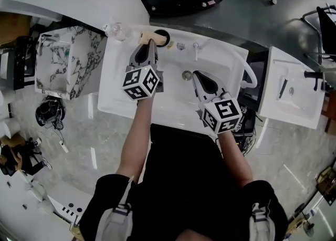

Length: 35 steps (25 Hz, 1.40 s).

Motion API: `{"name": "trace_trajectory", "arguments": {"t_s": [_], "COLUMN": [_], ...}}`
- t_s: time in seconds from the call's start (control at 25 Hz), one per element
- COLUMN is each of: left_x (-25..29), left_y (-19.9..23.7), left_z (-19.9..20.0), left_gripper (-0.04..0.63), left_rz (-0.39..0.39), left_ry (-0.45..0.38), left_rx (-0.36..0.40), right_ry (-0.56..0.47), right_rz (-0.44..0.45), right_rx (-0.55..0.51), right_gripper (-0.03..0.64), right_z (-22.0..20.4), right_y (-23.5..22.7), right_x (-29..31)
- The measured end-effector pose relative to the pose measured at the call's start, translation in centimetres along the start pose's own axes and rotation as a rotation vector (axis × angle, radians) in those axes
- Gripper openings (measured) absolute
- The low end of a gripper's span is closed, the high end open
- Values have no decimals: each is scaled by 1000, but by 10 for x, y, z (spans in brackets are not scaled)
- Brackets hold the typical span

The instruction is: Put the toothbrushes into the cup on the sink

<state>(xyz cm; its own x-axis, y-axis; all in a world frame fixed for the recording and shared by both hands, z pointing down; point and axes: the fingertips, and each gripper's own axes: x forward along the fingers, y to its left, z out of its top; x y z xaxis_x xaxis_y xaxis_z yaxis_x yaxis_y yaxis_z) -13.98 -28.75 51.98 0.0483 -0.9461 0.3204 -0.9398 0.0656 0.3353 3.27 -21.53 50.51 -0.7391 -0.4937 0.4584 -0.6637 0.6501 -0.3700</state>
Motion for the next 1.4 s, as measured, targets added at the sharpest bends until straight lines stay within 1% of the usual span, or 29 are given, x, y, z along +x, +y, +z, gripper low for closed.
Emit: {"name": "trace_trajectory", "arguments": {"t_s": [0.16,0.36,0.52,1.0,1.2,1.32,1.4], "left_x": [6,11,18,27,26,26,25], "left_y": [2,3,4,11,18,21,22], "left_z": [-10,-25,-34,-54,-56,-58,-61], "left_gripper": [37,37,37,38,40,65,71], "left_rz": [8,14,16,40,51,52,49], "left_ry": [26,63,94,152,151,167,174], "left_rx": [30,37,75,89,95,96,98], "right_ry": [14,2,5,6,13,16,17], "right_rz": [1,3,9,19,15,16,17], "right_rx": [-10,-9,-6,6,8,9,10], "right_gripper": [32,32,32,32,32,32,32], "right_z": [1,7,6,5,3,3,2], "right_y": [-4,-8,-6,-2,-2,-1,0], "right_x": [5,5,6,7,8,9,9]}}
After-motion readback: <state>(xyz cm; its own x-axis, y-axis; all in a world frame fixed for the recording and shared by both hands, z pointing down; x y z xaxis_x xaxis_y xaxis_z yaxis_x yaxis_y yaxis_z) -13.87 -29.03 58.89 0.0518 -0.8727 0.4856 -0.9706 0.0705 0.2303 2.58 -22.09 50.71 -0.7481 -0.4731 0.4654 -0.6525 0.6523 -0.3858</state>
